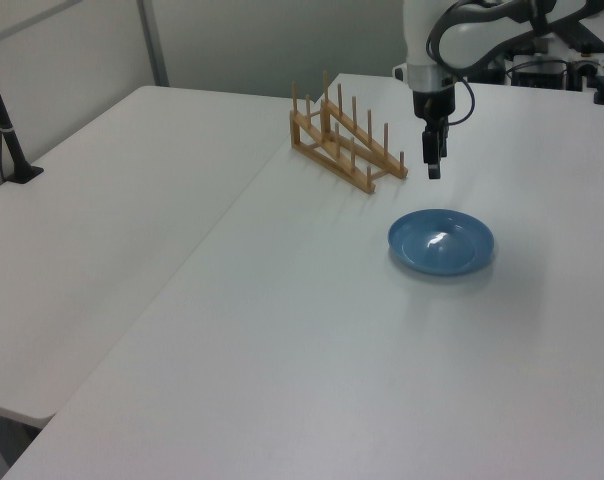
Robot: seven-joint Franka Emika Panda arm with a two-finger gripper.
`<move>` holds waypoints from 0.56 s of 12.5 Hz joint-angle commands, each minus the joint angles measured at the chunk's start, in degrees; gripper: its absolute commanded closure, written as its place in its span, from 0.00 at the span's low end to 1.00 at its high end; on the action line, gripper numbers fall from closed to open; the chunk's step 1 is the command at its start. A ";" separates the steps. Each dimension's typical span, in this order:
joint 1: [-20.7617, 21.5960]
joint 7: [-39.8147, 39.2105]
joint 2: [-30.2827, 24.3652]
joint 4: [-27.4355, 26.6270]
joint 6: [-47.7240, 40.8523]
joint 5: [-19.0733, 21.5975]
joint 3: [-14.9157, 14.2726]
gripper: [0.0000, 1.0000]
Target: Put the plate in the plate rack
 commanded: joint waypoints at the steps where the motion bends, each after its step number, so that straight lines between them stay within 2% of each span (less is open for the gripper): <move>1: 0.75 -1.65 0.07 -1.25 0.65 0.30 -0.50 0.00; 7: 0.75 -3.94 0.51 -1.25 -1.03 0.29 -0.59 0.00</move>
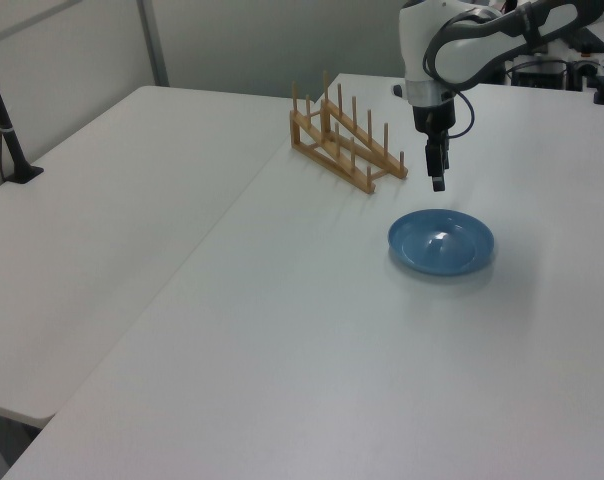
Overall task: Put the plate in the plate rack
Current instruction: 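Lower the gripper and close it on the blue plate's rim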
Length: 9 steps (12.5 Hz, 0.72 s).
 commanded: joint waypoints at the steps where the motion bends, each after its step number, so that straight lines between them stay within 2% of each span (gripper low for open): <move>1: 0.65 -1.37 -0.87 -0.40 -0.80 0.30 -0.51 0.00; 9: 0.65 -1.02 -0.95 0.39 -0.80 0.30 -0.60 0.00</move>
